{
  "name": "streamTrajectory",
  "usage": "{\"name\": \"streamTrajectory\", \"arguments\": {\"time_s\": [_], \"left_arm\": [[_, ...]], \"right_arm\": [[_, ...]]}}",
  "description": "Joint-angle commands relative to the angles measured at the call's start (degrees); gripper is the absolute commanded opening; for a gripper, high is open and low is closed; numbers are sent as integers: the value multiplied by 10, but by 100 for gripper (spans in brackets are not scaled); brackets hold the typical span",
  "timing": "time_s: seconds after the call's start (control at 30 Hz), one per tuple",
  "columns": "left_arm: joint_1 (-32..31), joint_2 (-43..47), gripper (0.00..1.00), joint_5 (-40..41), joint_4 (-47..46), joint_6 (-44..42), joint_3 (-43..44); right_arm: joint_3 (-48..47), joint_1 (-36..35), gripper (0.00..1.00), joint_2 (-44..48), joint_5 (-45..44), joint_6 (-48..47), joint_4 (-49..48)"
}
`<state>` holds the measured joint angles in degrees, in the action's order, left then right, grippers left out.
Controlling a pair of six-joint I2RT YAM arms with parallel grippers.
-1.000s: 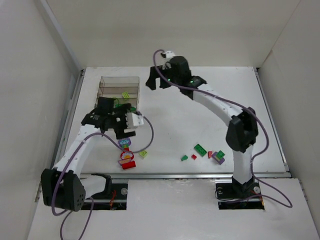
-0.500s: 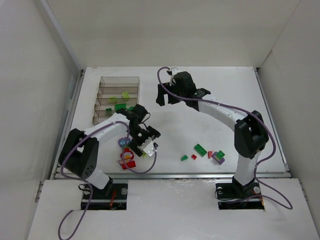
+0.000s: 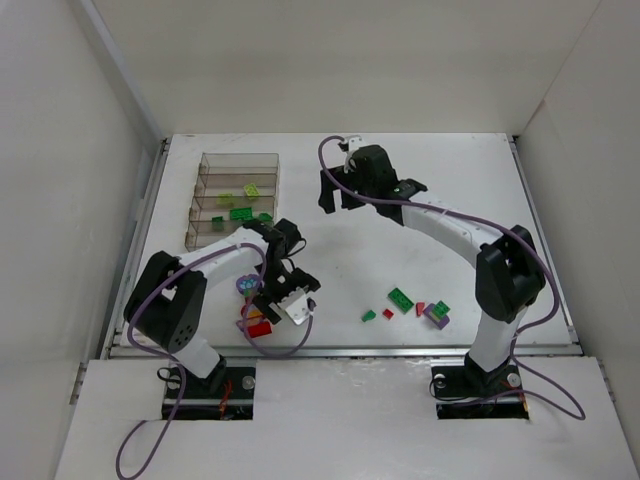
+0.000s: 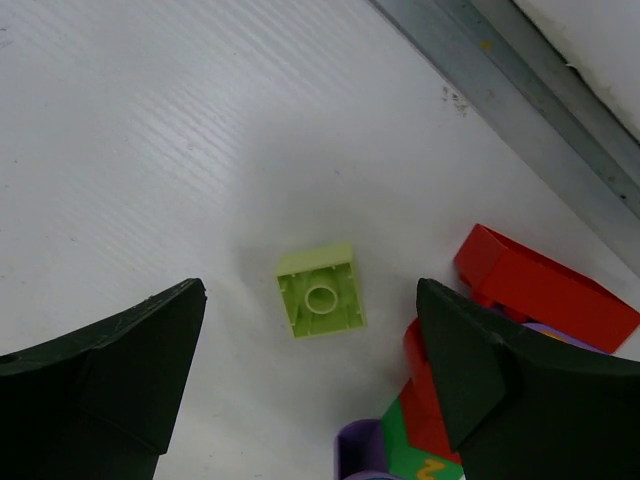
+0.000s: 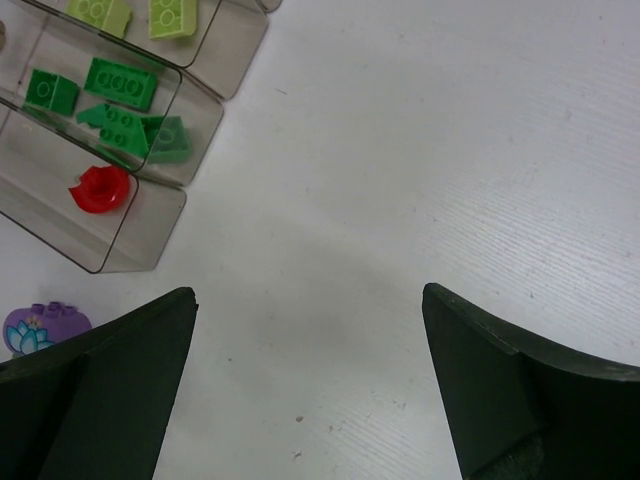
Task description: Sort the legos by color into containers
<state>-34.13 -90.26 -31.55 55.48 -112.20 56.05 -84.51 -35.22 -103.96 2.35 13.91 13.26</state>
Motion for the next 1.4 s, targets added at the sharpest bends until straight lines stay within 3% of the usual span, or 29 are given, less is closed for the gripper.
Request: {"name": "streamTrajectory", "arguments": {"time_s": [0.0,0.27,0.3,0.4,0.43,0.57,0.7,0.73,0.87,0.9,0.93,1.07,1.37], "left_arm": [[-6,-15,83,-11,-31,21,-5],[-6,-20,64,0,-116,67,-45],[-6,-20,55,5,-116,67,-45],[-6,-20,40,5,-116,83,-45],[-6,-20,27,5,-116,91,-39],[-6,-20,1,11,-110,120,-17],[32,-35,0,-3,-129,246,73],[45,-43,0,-14,-135,274,131],[124,-89,0,-43,-195,486,277],[142,-97,0,-43,-247,545,298],[178,-115,0,-43,-276,665,317],[258,-157,0,17,-389,882,376],[314,-226,0,88,-398,937,398]], "right_arm": [[12,1,100,24,-12,-7,-17],[23,1,100,29,-17,-13,-17],[23,1,100,29,-17,-13,-17],[23,1,100,29,-17,-18,-17],[18,6,100,29,-17,-18,-17],[1,11,100,24,-17,-18,-12],[-27,30,100,18,-30,-6,-2],[-32,31,100,18,-36,2,4],[-50,68,100,11,-49,33,4],[-59,86,100,11,-44,39,4],[-65,94,100,11,-38,45,4],[-88,118,100,-10,-44,54,16],[-167,124,100,-95,-60,60,94]]}}
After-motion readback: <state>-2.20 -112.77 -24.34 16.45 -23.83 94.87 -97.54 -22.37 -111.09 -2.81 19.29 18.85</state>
